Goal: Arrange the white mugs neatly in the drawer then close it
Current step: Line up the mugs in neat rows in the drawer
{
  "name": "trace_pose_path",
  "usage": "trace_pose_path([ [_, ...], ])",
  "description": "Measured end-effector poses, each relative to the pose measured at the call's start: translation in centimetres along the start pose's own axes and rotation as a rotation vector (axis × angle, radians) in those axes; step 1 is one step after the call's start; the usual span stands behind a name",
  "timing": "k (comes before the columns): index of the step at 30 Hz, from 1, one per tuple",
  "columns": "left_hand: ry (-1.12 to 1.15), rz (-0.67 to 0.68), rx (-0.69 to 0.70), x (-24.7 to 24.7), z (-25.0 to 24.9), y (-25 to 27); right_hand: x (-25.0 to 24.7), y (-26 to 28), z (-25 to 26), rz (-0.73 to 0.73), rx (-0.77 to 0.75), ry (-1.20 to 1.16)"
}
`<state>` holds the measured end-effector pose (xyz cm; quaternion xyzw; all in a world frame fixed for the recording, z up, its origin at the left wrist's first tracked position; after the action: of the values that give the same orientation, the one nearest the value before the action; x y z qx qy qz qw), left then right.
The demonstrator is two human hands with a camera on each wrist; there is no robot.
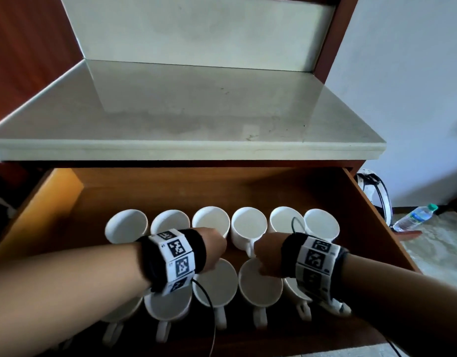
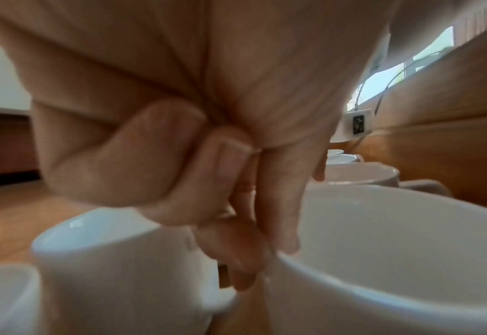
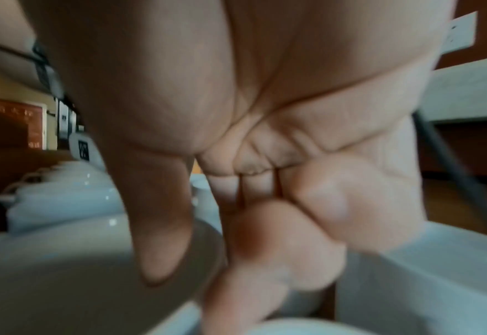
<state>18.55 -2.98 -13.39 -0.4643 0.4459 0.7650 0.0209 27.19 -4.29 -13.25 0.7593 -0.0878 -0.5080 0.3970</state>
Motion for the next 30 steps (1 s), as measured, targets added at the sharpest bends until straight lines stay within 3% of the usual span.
trace_pose_path([
  [16,0.072,-0.051,0.021,0.3,0.9,0.7,0.6,-0.9,-0.5,0.043,0.033,0.02],
  [20,0.127,-0.02,0.049,1.4,4.0,2.5,-2.9,0.5,-0.4,-0.125,0.092,-0.075],
  [23,0.107,0.034,0.012,3.5,6.8,3.8,-6.1,1.1,3.1,-0.236,-0.002,-0.126],
  [25,0.163,0.046,0.016,4.7,7.6,4.4,-6.9,0.4,5.5,-0.216,-0.04,-0.107],
  [30,0.148,0.075,0.066,6.5,7.0,4.5,-5.7,-2.4,7.0,-0.094,0.029,0.053],
])
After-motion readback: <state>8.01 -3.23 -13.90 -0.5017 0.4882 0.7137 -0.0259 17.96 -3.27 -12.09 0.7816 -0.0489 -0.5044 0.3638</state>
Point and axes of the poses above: each hand's wrist, its own y-axis away from the middle knuckle, its own x-axis out of the palm, z = x × y, the point moved 8 cm from there along -y, towards the middle knuckle, and after that the axes turned 4 degrees about z, right-handed, at the moved point
